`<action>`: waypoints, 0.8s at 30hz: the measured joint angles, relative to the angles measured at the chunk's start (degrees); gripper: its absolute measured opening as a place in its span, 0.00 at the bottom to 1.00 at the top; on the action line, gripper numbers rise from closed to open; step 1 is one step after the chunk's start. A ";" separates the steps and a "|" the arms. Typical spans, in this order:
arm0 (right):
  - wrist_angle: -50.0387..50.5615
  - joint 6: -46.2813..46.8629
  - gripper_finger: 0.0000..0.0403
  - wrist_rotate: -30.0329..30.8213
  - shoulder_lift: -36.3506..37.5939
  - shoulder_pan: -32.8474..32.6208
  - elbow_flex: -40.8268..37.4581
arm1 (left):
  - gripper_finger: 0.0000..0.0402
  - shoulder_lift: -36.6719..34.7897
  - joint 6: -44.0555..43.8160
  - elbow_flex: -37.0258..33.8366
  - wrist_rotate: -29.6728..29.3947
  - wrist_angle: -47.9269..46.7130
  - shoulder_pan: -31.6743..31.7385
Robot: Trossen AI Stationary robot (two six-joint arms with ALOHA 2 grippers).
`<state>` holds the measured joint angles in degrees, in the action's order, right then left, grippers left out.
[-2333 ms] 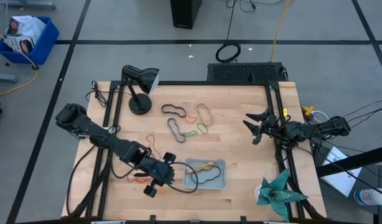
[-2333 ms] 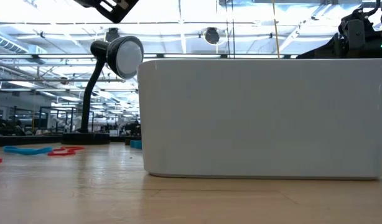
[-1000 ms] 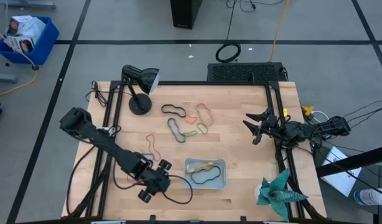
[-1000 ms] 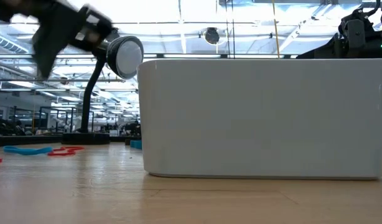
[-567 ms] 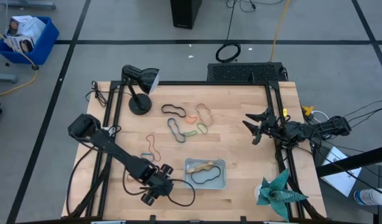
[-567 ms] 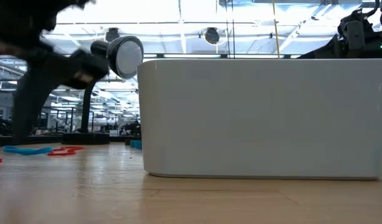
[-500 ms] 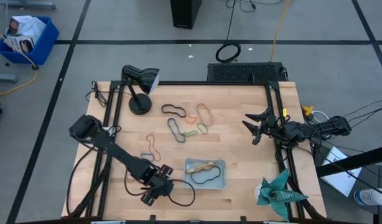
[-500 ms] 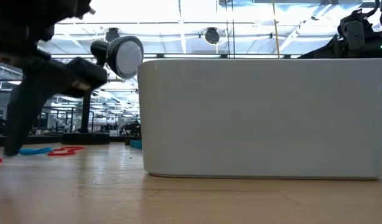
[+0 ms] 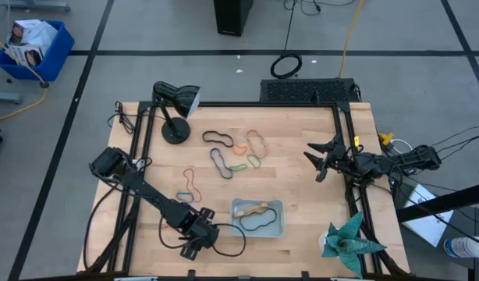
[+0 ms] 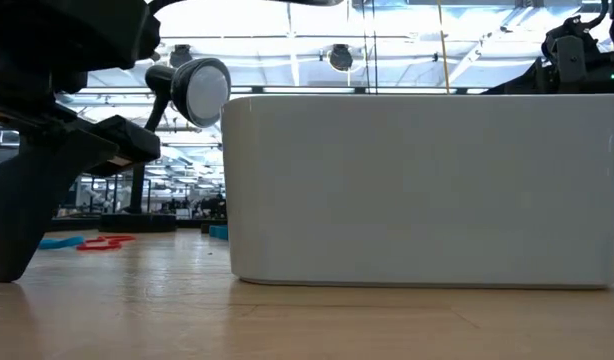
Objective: Pick and place rubber bands into bin
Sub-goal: Put the bottom orange rubber band into the gray bin
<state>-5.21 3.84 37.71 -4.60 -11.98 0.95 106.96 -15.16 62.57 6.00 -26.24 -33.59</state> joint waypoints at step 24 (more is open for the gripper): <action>-0.07 0.01 0.42 0.00 0.00 0.02 0.00 | 0.50 0.09 -0.18 -0.09 1.59 -2.30 0.16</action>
<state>-5.28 3.85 37.71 -4.60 -11.97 0.95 107.04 -15.35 62.48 7.59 -28.53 -33.43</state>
